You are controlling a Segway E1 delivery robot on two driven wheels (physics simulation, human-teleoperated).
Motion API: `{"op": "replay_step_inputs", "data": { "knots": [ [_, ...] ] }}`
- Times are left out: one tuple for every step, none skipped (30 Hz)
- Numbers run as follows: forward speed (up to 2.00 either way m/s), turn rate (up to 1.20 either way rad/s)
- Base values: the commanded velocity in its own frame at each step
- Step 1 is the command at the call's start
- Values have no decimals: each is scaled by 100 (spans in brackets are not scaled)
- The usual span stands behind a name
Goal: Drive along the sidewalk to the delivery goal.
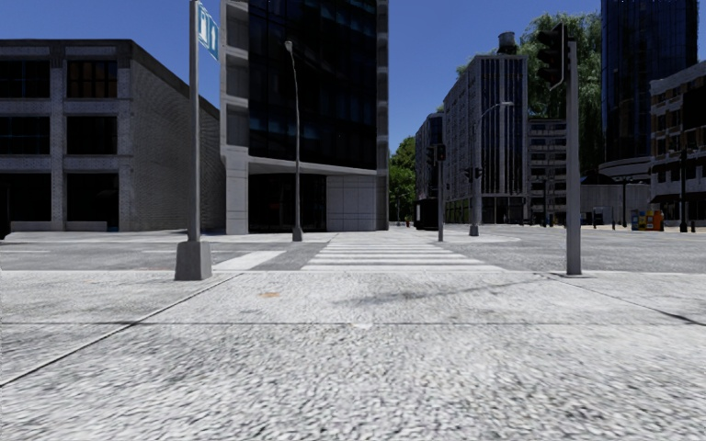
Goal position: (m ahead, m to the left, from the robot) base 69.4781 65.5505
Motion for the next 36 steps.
{"op": "replay_step_inputs", "data": {
  "knots": [
    [200,0],
    [200,0],
    [200,0],
    [200,0],
    [200,0],
    [200,0],
    [200,0],
    [200,-1],
    [200,-11],
    [200,-11],
    [200,-20],
    [200,-23],
    [200,-24],
    [200,-24],
    [200,-24],
    [200,-24],
    [200,-24],
    [200,-24],
    [200,-24],
    [200,-24],
    [200,-24],
    [200,-24],
    [200,-24],
    [200,-24],
    [200,-24],
    [200,-24],
    [200,-24],
    [200,-24],
    [200,-24],
    [200,-24],
    [200,-24],
    [200,-24],
    [200,-24],
    [200,-24],
    [200,-24],
    [200,-24]
  ]
}}
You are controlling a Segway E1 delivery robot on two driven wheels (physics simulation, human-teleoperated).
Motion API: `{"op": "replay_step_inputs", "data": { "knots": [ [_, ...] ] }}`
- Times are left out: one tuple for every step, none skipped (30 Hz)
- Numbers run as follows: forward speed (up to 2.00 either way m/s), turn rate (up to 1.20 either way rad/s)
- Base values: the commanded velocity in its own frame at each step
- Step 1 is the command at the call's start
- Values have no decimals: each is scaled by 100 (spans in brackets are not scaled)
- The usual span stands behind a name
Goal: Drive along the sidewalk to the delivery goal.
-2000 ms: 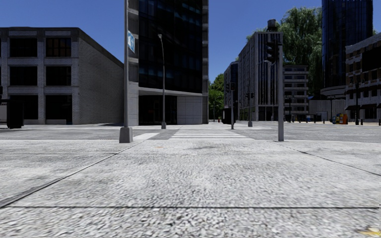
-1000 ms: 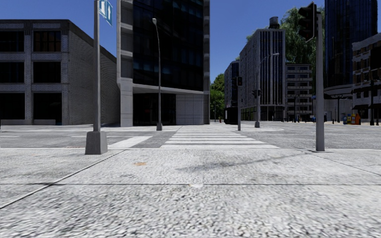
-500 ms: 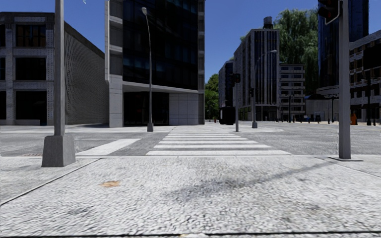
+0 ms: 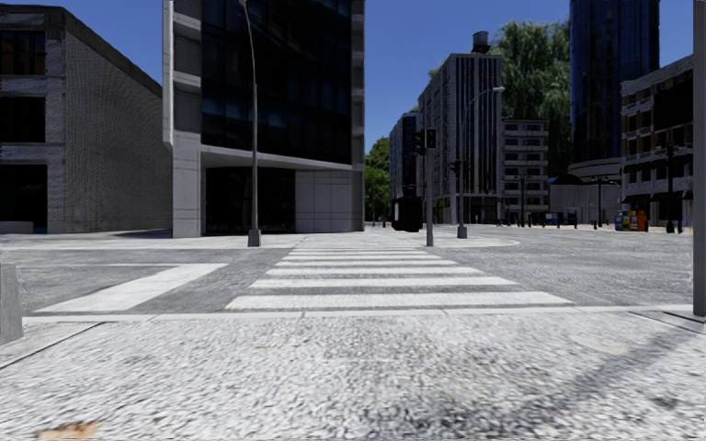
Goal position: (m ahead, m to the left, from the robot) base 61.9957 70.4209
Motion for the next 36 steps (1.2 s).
{"op": "replay_step_inputs", "data": {
  "knots": [
    [200,-24],
    [200,-24],
    [200,-24],
    [200,-24],
    [200,-24],
    [200,-24],
    [200,-24],
    [200,-24],
    [200,-24],
    [200,-24],
    [200,-24],
    [200,-23],
    [200,-18],
    [200,-18],
    [200,-18],
    [200,-17],
    [200,-17],
    [200,-17],
    [200,-17],
    [200,-13],
    [200,0],
    [200,0],
    [200,0],
    [200,0],
    [200,0],
    [200,0],
    [200,0],
    [200,0],
    [200,0],
    [200,0],
    [200,0],
    [200,0],
    [200,0],
    [200,0],
    [200,0],
    [200,0]
  ]
}}
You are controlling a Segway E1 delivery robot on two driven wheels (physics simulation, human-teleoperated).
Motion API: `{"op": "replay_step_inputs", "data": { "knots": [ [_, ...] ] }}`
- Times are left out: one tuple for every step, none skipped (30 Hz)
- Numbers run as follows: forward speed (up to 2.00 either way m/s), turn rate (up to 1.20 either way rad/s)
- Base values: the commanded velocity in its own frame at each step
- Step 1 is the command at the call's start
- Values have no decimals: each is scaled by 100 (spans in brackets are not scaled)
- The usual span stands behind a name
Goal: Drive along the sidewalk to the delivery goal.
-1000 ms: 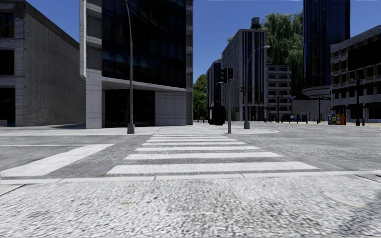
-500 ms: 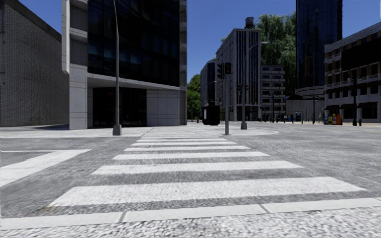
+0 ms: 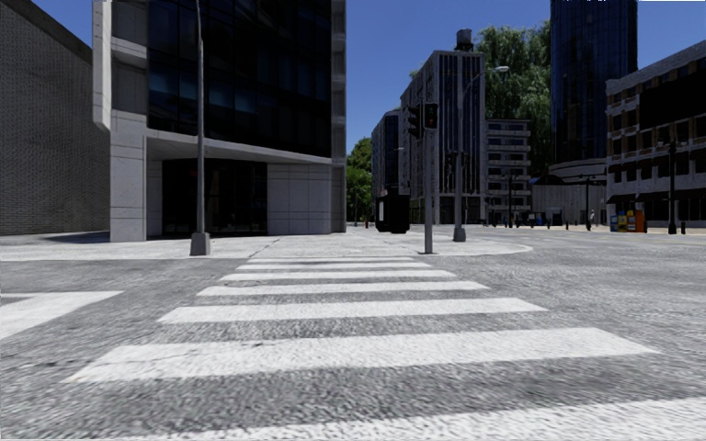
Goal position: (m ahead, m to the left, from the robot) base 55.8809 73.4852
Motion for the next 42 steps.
{"op": "replay_step_inputs", "data": {
  "knots": [
    [200,0],
    [200,0],
    [200,0],
    [200,0],
    [200,0],
    [200,0],
    [200,0],
    [200,0],
    [200,0],
    [200,0],
    [200,0],
    [200,0],
    [200,0],
    [200,0],
    [200,0],
    [200,0],
    [200,0],
    [200,0],
    [200,0],
    [200,0],
    [200,0],
    [200,0],
    [200,0],
    [200,0],
    [200,0],
    [200,0],
    [200,0],
    [200,0],
    [200,0],
    [200,0],
    [200,0],
    [200,0],
    [200,0],
    [200,0],
    [200,0],
    [200,0],
    [200,0],
    [200,0],
    [200,0],
    [200,0],
    [200,0],
    [200,0]
  ]
}}
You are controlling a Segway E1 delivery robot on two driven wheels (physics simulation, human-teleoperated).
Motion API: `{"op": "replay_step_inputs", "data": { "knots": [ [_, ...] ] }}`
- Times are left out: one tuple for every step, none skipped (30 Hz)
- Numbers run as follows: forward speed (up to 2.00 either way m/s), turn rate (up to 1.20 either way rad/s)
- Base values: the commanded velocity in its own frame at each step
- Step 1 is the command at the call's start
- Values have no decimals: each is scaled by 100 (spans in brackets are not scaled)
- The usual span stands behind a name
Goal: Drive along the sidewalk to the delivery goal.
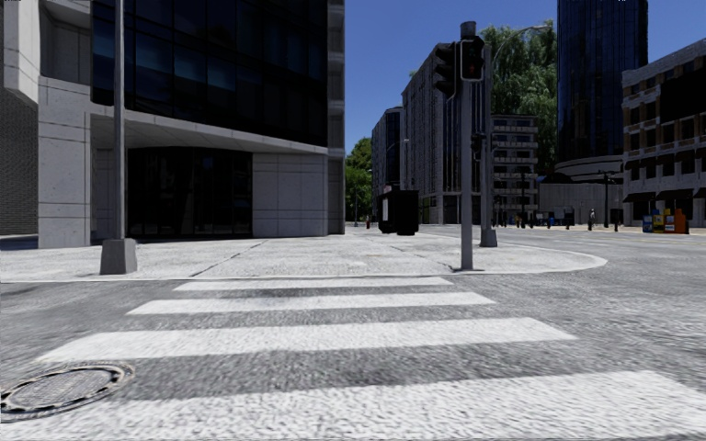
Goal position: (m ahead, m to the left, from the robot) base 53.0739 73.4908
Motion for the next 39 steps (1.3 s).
{"op": "replay_step_inputs", "data": {
  "knots": [
    [200,0],
    [200,0],
    [200,0],
    [200,0],
    [200,0],
    [200,0],
    [200,0],
    [200,0],
    [200,0],
    [200,0],
    [200,0],
    [200,0],
    [200,0],
    [200,0],
    [200,0],
    [200,0],
    [200,0],
    [200,0],
    [200,0],
    [200,0],
    [200,0],
    [200,0],
    [200,0],
    [200,0],
    [200,0],
    [200,0],
    [200,0],
    [200,0],
    [200,0],
    [200,0],
    [200,0],
    [200,0],
    [200,0],
    [200,0],
    [200,0],
    [200,0],
    [200,0],
    [200,0],
    [200,0]
  ]
}}
